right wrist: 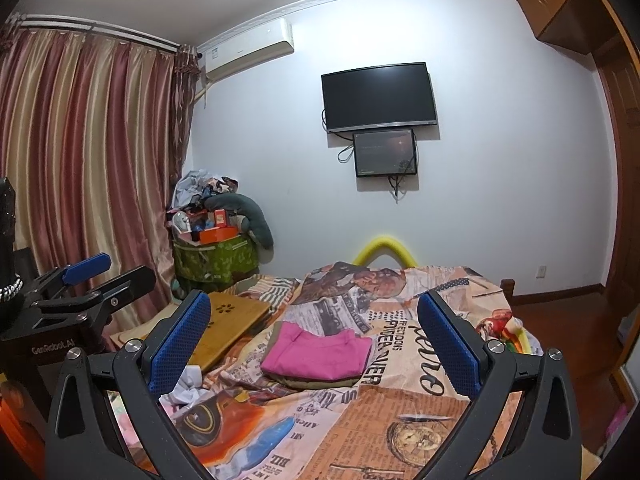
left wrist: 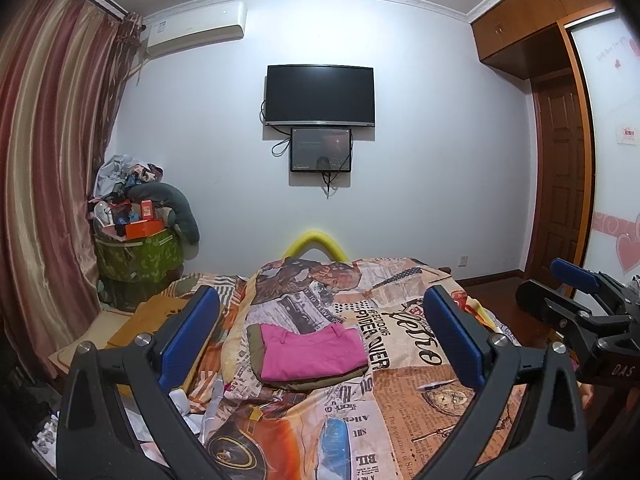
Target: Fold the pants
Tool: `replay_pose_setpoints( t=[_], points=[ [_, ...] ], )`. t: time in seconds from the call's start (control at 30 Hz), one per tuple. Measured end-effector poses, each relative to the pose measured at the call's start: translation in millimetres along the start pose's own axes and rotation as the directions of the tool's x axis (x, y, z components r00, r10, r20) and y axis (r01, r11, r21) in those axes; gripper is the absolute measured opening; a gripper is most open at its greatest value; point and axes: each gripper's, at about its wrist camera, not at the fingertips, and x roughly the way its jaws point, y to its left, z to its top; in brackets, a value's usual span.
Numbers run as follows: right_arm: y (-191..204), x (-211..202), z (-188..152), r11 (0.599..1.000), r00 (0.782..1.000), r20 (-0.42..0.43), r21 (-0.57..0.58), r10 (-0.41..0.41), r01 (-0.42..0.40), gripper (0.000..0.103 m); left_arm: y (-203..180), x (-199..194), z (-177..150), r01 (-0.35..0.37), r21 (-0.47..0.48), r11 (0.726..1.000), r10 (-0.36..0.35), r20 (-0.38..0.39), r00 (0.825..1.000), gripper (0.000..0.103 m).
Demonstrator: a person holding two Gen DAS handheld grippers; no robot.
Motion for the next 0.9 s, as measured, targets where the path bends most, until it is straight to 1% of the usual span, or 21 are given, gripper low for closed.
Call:
replay_pose_setpoints(
  t=[0.27,0.7,0.83,0.9],
  points=[
    [-0.3,-1.3,-1.6,1.0,1.0,-0.003,0.001,-0.005,0.005,0.103,-3.0,2.4,-0.5,0.018,0.011,1.0,-0.017,-0.011,1.0,0.103],
    [-1.4,-3.3,0.8,1.0,1.0,-0.001,0.011,-0.005,0.005,0.103,-6.4,4.0,-1.2,0.027,0.024,0.999,-0.026,-0.014,1.0,0.103],
    [-1.9,-3.0,1.5,1.0,1.0,0.001,0.013,-0.01,0.01,0.103,-6.7,7.4,-1.3,0.049,0.024,0.999,-0.048,-0.037,0.998,0.103],
    [-1.8,-2.9,0.8,1.0,1.0,-0.001,0.012,-0.013,0.013,0.103,-6.7,7.4,-1.8,0.047,0.022,0.999,-0.046,-0.033,0.998,0.103]
  ],
)
